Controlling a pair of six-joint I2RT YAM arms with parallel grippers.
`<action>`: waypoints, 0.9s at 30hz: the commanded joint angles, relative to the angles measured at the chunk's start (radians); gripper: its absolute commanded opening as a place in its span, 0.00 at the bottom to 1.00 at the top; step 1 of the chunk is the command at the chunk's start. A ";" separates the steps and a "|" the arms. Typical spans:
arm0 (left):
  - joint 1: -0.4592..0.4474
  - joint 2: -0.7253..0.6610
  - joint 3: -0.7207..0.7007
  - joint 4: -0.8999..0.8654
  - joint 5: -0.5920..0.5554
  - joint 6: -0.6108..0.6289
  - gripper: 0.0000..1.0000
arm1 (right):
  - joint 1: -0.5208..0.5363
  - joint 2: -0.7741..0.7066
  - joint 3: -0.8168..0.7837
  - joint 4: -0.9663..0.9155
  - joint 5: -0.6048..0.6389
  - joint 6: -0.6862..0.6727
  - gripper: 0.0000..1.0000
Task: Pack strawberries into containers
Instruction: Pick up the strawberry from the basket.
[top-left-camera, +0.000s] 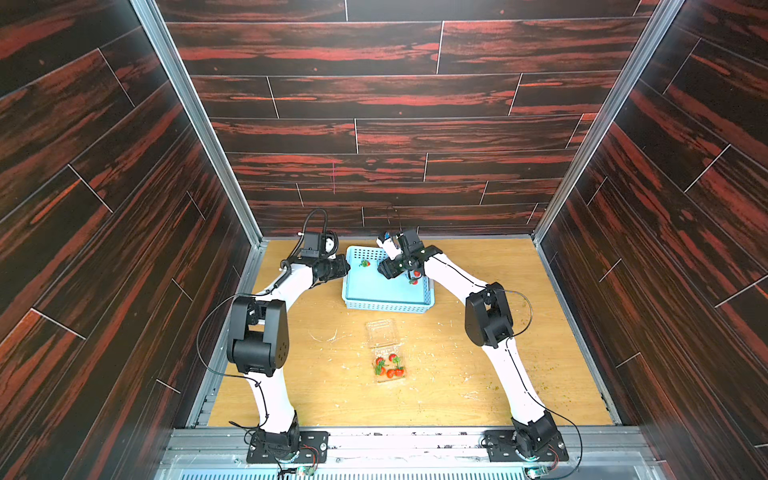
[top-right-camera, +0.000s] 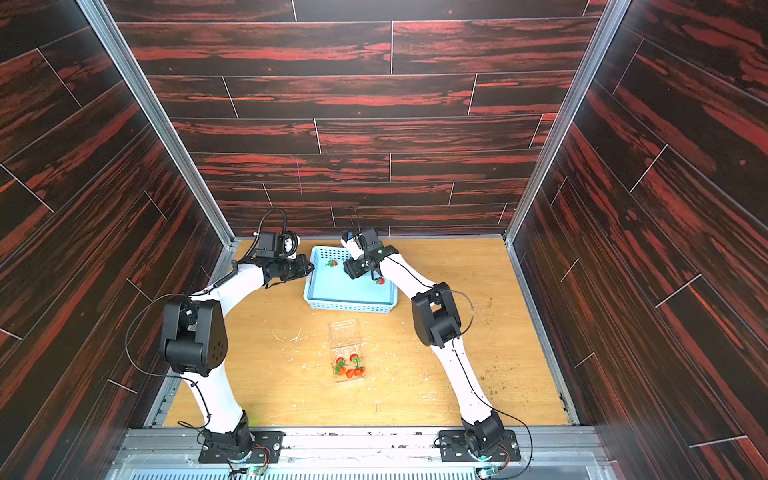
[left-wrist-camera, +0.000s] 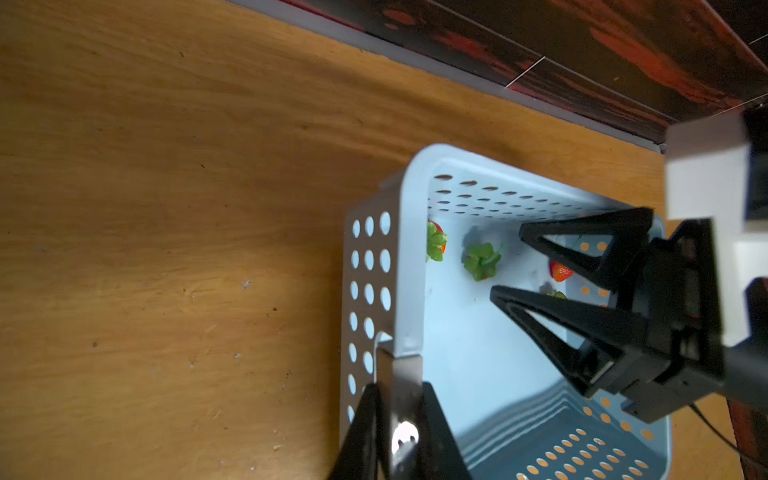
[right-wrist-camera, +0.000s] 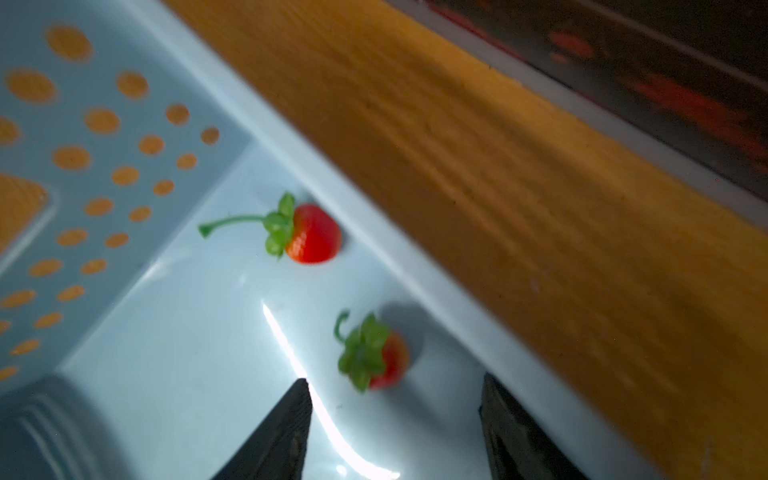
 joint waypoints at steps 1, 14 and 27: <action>-0.003 -0.057 0.037 -0.006 0.013 0.008 0.00 | -0.006 0.047 0.038 -0.029 -0.024 0.006 0.67; -0.004 -0.044 0.033 0.010 0.021 -0.003 0.00 | -0.002 0.034 -0.037 -0.095 0.051 -0.017 0.65; -0.006 -0.041 0.043 0.003 0.039 -0.003 0.00 | 0.019 0.084 0.042 -0.108 0.040 -0.026 0.60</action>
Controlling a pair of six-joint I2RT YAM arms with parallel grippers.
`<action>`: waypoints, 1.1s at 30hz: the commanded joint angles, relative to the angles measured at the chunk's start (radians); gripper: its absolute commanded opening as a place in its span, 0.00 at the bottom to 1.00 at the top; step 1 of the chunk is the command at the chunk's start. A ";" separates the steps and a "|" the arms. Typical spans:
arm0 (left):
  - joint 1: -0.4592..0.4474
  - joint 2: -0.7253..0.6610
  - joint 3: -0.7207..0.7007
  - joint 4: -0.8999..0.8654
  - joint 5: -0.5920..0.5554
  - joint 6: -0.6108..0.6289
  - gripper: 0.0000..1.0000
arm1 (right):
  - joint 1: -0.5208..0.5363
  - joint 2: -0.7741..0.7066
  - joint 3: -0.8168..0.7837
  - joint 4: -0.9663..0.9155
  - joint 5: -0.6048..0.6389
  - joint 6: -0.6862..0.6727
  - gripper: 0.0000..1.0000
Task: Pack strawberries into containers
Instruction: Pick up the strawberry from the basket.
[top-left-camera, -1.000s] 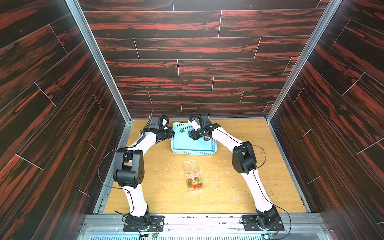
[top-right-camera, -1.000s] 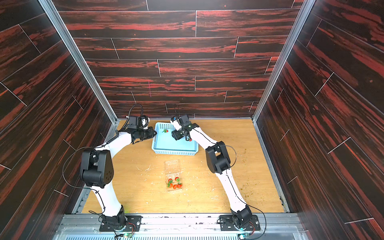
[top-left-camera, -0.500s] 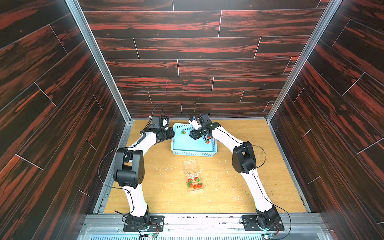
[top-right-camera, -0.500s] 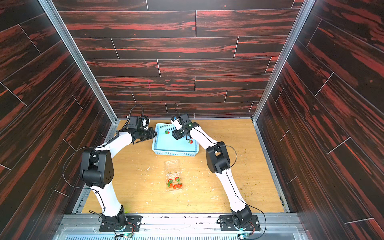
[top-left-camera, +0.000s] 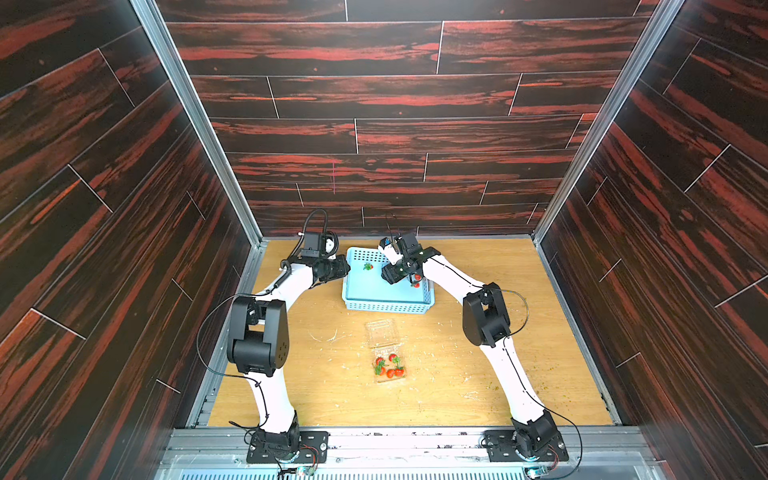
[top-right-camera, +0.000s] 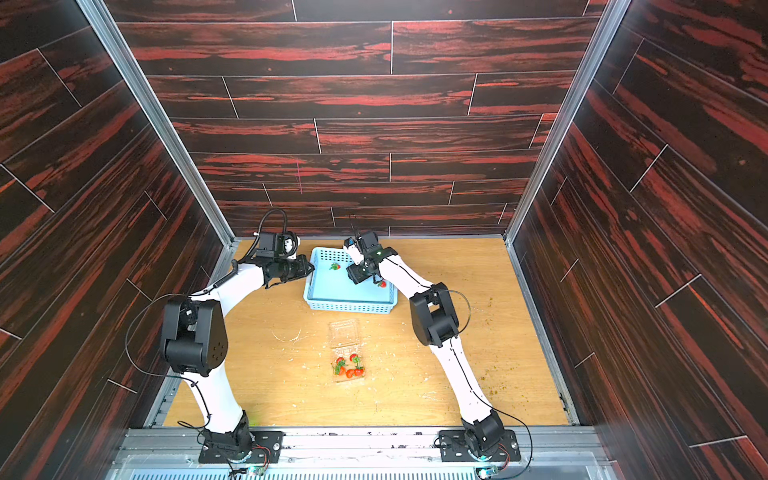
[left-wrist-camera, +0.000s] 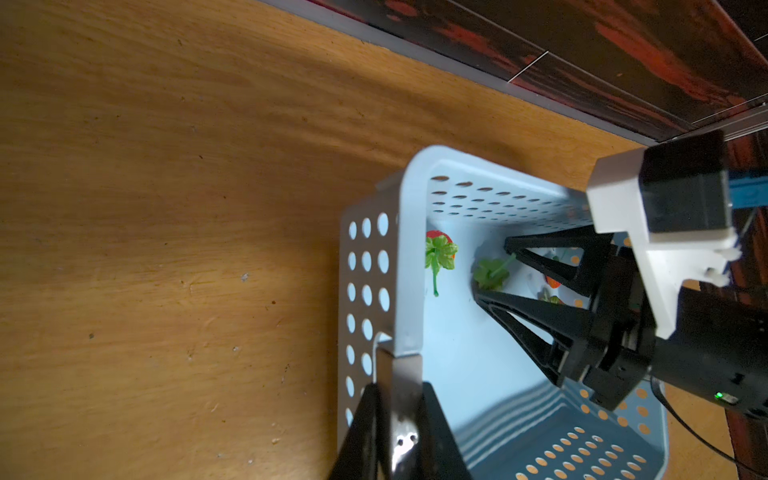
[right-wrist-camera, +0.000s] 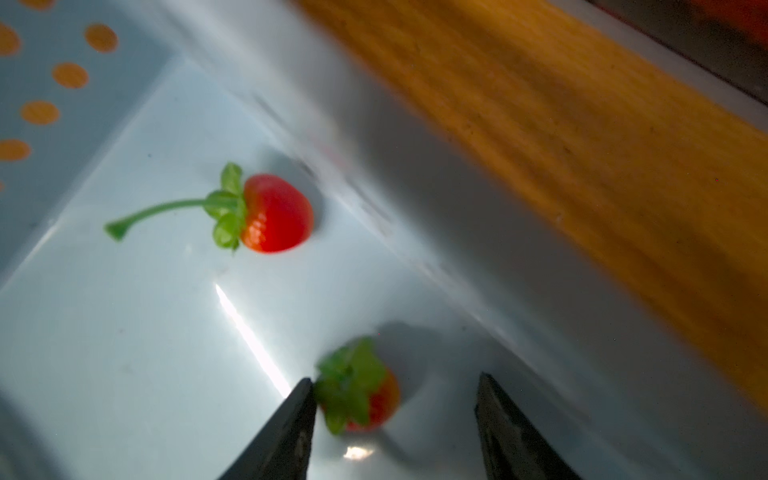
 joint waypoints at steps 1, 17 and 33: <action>-0.004 -0.043 0.042 0.012 0.033 0.003 0.00 | 0.015 0.048 0.034 -0.031 -0.003 -0.011 0.59; -0.004 -0.026 0.040 0.022 0.031 -0.001 0.00 | 0.017 -0.057 -0.049 -0.047 0.029 -0.024 0.26; -0.005 0.020 0.032 0.087 0.044 -0.035 0.00 | 0.076 -0.571 -0.510 0.016 -0.067 -0.025 0.24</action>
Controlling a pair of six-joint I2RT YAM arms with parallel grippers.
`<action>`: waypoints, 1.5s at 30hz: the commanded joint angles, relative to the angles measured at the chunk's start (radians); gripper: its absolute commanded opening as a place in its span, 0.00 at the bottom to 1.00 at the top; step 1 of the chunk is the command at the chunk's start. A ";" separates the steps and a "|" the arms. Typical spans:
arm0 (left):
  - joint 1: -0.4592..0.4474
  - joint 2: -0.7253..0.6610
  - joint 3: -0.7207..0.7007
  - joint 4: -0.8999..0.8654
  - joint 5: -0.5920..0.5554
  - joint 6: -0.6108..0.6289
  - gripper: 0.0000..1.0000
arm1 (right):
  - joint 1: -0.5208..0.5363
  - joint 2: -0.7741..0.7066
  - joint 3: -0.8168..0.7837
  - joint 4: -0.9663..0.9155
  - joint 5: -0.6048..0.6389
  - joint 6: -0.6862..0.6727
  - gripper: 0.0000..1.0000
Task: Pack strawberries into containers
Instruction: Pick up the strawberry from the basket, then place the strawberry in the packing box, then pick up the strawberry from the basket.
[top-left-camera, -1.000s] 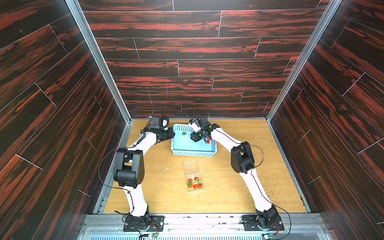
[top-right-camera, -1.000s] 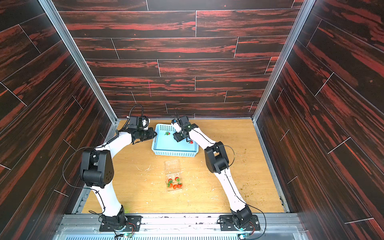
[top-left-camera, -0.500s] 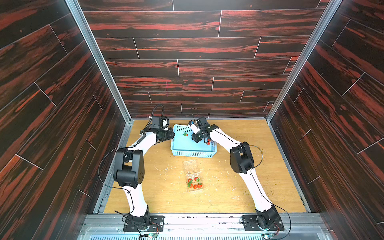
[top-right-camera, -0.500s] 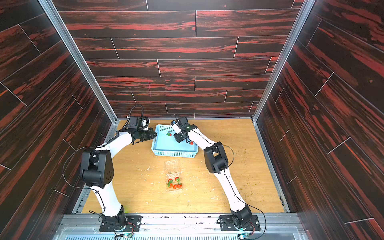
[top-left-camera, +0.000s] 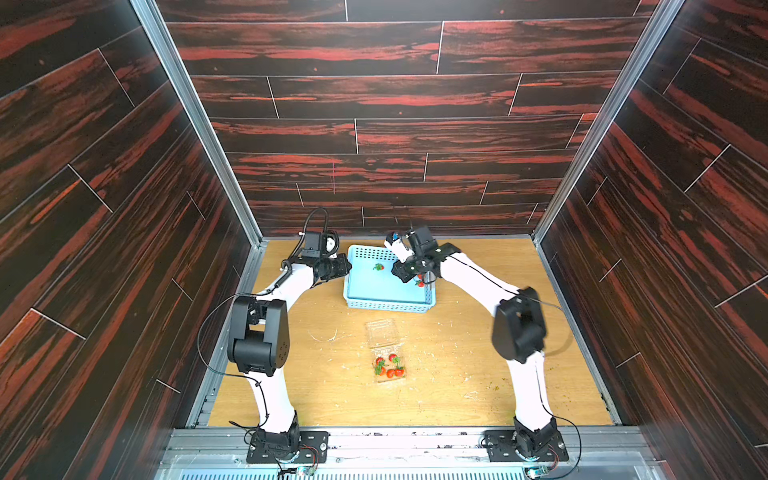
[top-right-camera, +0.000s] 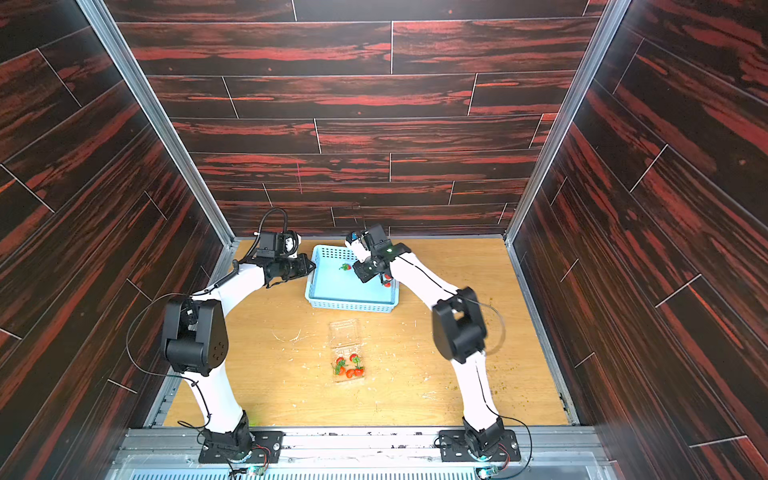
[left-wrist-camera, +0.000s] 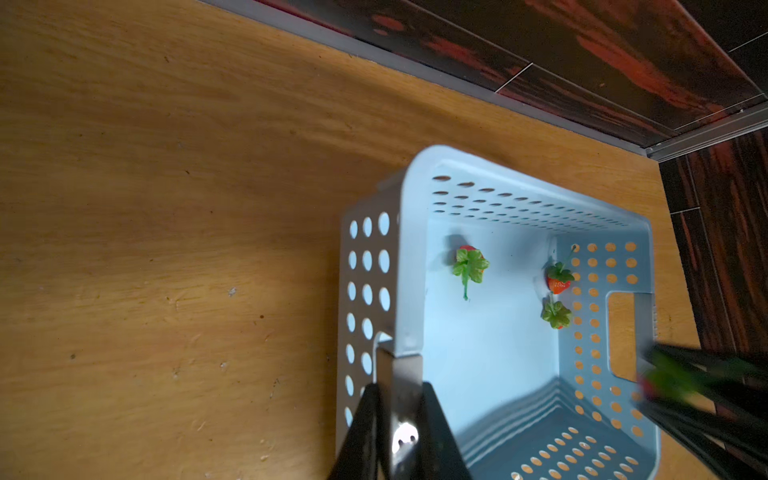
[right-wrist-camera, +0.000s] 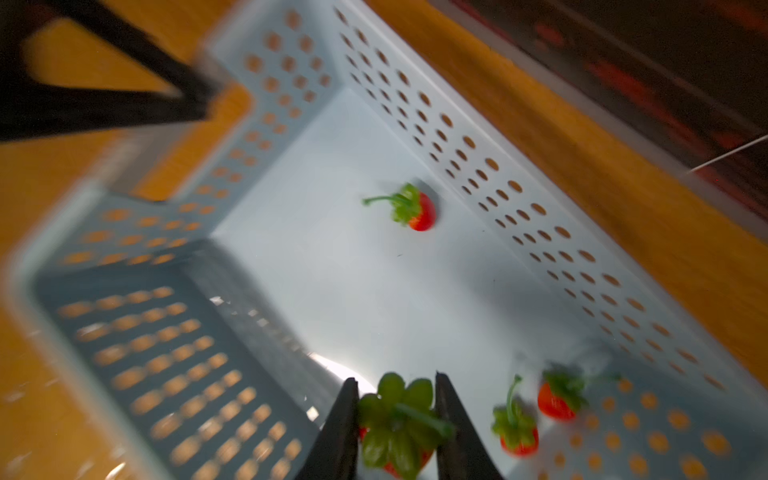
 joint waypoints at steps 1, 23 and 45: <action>-0.004 0.015 0.031 0.049 0.030 -0.023 0.00 | 0.057 -0.113 -0.112 -0.005 -0.070 -0.002 0.24; -0.004 0.041 0.049 0.061 0.039 -0.033 0.00 | 0.326 -0.246 -0.631 -0.030 -0.248 0.090 0.35; -0.004 0.031 0.063 0.034 0.040 -0.021 0.00 | -0.015 -0.173 -0.275 0.084 -0.133 0.064 0.56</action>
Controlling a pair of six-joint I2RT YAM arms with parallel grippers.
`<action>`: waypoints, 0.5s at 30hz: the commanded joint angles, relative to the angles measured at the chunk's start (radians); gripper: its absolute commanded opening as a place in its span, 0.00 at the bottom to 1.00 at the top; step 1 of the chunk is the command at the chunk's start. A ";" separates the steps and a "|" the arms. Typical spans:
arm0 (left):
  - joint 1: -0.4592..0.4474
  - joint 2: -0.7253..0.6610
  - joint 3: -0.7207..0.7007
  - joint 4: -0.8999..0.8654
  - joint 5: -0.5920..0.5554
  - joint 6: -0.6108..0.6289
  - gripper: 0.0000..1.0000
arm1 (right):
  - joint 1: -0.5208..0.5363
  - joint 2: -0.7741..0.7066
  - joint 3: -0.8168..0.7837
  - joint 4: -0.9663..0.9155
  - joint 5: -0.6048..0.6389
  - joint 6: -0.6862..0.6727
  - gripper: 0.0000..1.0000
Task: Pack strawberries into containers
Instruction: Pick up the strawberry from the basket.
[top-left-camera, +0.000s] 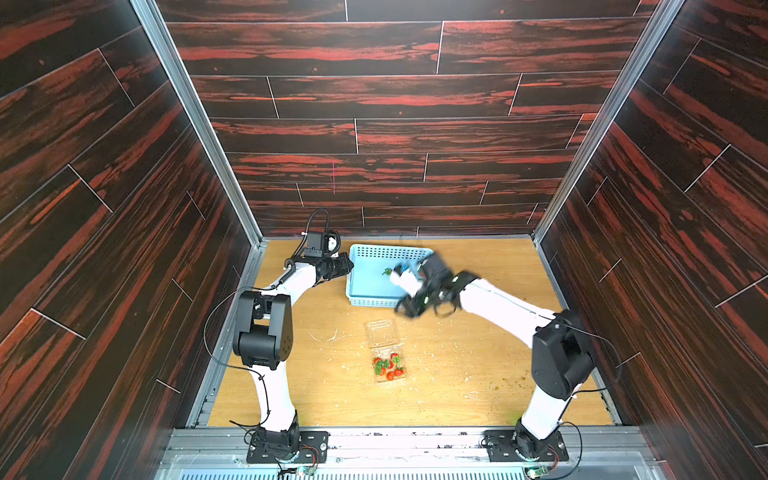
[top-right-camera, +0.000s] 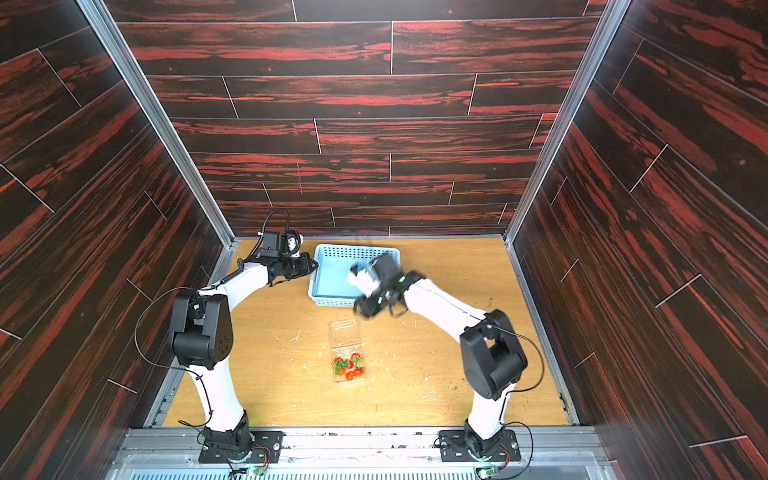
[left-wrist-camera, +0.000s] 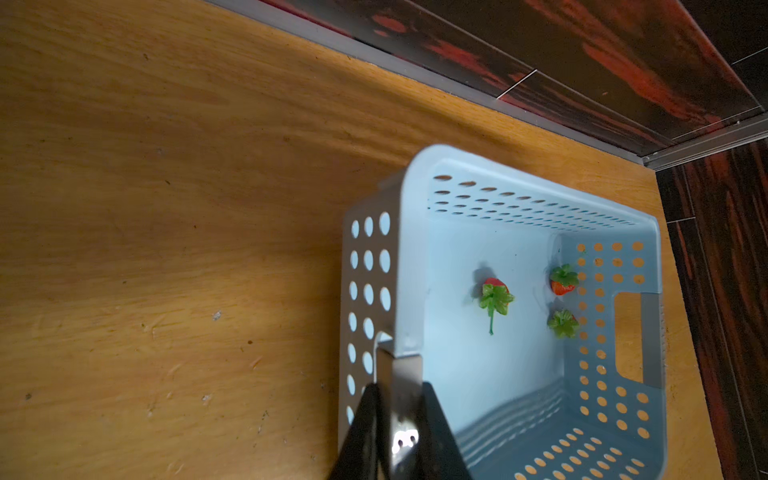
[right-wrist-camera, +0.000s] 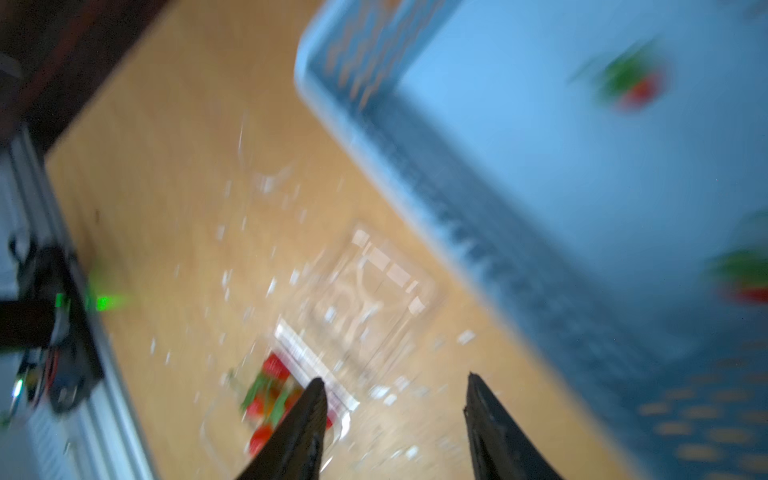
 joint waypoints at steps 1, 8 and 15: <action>-0.004 -0.031 0.028 0.002 0.028 -0.003 0.00 | -0.027 0.141 0.132 0.027 0.056 -0.034 0.56; -0.012 -0.042 0.010 0.004 0.030 -0.007 0.00 | -0.038 0.451 0.452 -0.031 0.195 -0.114 0.60; -0.015 -0.049 0.005 0.000 0.033 -0.004 0.00 | -0.041 0.606 0.614 -0.084 0.138 -0.116 0.64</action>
